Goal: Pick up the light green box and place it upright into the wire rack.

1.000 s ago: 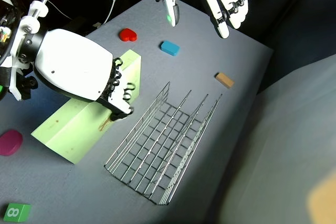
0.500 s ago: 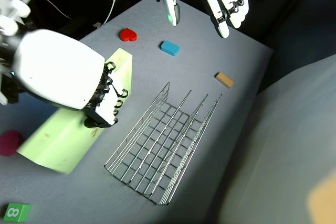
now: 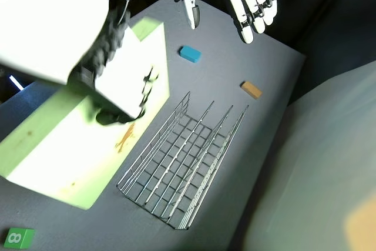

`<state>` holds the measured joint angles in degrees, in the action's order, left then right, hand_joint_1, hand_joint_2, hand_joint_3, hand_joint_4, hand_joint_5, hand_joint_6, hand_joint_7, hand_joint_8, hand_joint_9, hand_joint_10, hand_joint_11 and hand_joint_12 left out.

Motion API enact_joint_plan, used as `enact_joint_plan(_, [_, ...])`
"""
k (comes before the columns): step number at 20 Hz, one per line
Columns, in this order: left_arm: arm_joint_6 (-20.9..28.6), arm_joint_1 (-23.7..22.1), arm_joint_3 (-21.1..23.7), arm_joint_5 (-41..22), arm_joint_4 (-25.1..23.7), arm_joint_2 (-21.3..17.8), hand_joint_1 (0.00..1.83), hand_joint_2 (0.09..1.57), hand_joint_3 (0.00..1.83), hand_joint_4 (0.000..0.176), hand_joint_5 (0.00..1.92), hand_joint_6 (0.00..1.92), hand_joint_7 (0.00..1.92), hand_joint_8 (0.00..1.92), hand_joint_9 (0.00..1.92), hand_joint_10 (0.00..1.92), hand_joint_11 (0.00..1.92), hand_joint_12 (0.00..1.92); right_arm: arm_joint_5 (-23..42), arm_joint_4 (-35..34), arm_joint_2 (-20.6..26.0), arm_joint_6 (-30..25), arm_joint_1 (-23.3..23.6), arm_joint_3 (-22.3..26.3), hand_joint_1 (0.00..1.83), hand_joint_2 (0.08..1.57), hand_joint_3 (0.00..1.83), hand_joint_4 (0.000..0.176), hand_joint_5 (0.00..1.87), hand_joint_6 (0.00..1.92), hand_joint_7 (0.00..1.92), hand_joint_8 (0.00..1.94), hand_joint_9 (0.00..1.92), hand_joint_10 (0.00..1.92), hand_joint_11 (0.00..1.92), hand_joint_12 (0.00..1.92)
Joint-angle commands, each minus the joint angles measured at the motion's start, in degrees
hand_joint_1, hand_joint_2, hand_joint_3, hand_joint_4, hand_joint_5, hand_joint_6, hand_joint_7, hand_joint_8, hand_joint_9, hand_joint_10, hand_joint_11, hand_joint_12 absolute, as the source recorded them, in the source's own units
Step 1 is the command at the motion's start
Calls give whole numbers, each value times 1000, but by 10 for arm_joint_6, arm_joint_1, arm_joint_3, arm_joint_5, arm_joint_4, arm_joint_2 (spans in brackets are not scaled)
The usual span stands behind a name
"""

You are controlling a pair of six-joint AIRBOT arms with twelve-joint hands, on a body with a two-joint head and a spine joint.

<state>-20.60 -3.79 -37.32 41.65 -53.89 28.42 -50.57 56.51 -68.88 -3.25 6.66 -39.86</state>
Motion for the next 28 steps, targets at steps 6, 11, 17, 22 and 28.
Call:
enact_joint_plan(6, [-5, -9, 2, -24, -34, 0, 285, 1204, 4, 77, 201, 2, 141, 2, 146, 1, 0, 465, 19, 43, -72, 29, 24, -77, 1339, 1219, 0, 0, 734, 1205, 812, 1284, 705, 1580, 653, 1601])
enact_joint_plan(11, [-5, -11, 2, -24, -34, 0, 287, 1204, 3, 78, 199, 1, 161, 8, 165, 7, 0, 462, 26, 43, -115, 20, 13, -116, 1341, 1214, 0, 0, 724, 1214, 829, 1262, 723, 1550, 677, 1562])
enact_joint_plan(17, [-5, -12, 4, -24, -33, 0, 290, 1211, 4, 77, 205, 2, 177, 9, 176, 8, 0, 456, 29, 43, -150, -13, -9, -148, 1343, 1210, 0, 0, 734, 1172, 823, 1266, 744, 1539, 686, 1531])
enact_joint_plan(22, [-29, -13, 2, -24, -16, 0, 270, 1223, 4, 76, 200, 1, 179, 3, 175, 2, 0, 482, 32, 43, -163, -23, -34, -175, 1343, 1214, 1, 0, 692, 1204, 836, 1258, 741, 1543, 658, 1521])
enact_joint_plan(28, [-32, -14, 0, -22, -16, 0, 273, 1227, 4, 76, 200, 0, 178, 2, 174, 1, 0, 481, 44, 44, -166, -35, -62, -192, 1343, 1213, 0, 0, 688, 1215, 827, 1248, 764, 1534, 688, 1525])
